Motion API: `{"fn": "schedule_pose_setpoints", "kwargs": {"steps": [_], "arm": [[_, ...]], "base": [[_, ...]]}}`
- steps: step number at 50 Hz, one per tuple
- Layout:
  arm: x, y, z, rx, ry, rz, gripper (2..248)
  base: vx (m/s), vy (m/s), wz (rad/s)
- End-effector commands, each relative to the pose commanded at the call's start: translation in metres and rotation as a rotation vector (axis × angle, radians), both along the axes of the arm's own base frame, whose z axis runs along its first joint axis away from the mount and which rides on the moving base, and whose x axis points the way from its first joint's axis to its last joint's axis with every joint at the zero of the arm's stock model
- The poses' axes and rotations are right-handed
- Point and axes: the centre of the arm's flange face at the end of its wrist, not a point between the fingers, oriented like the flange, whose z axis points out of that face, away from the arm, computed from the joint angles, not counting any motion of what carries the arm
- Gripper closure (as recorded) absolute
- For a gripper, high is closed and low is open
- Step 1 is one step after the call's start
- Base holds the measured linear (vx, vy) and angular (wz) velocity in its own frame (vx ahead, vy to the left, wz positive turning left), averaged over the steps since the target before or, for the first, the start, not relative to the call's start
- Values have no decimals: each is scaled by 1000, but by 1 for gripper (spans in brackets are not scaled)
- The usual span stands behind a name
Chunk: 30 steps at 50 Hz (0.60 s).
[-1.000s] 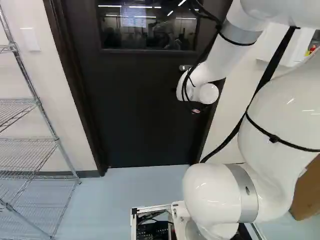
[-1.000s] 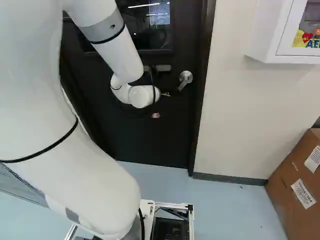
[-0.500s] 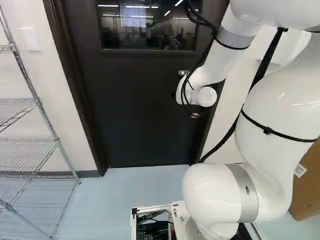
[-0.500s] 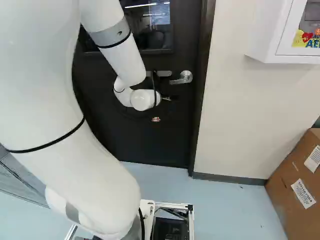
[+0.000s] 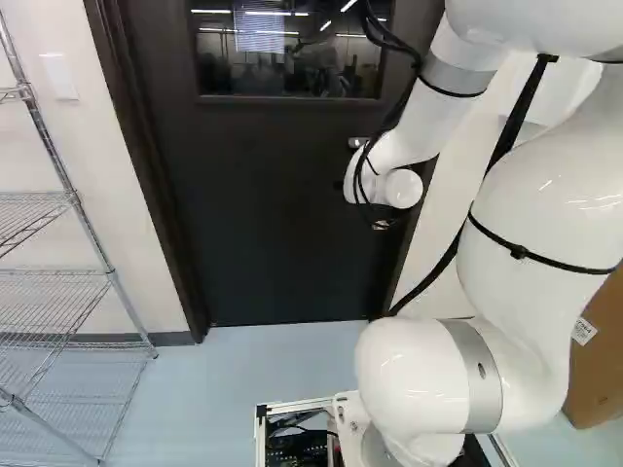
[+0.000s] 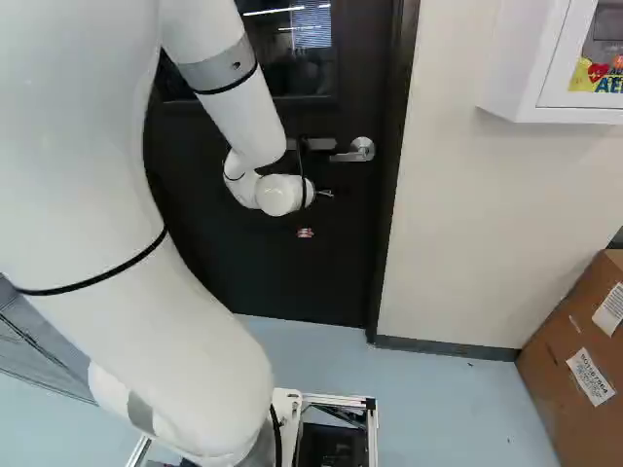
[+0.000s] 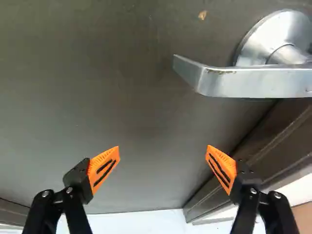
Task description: Open the door and move inside
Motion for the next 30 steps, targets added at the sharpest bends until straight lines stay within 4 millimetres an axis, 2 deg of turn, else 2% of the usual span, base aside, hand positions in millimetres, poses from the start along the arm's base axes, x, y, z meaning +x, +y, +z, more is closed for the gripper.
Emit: {"fn": "schedule_pose_setpoints", "kwargs": {"steps": [11,30], "arm": [[8,-14,0,32,-8,-82,3],[41,-28,-1,113,-30,-228,3]], "base": [[0,0,0],[0,0,0]]}}
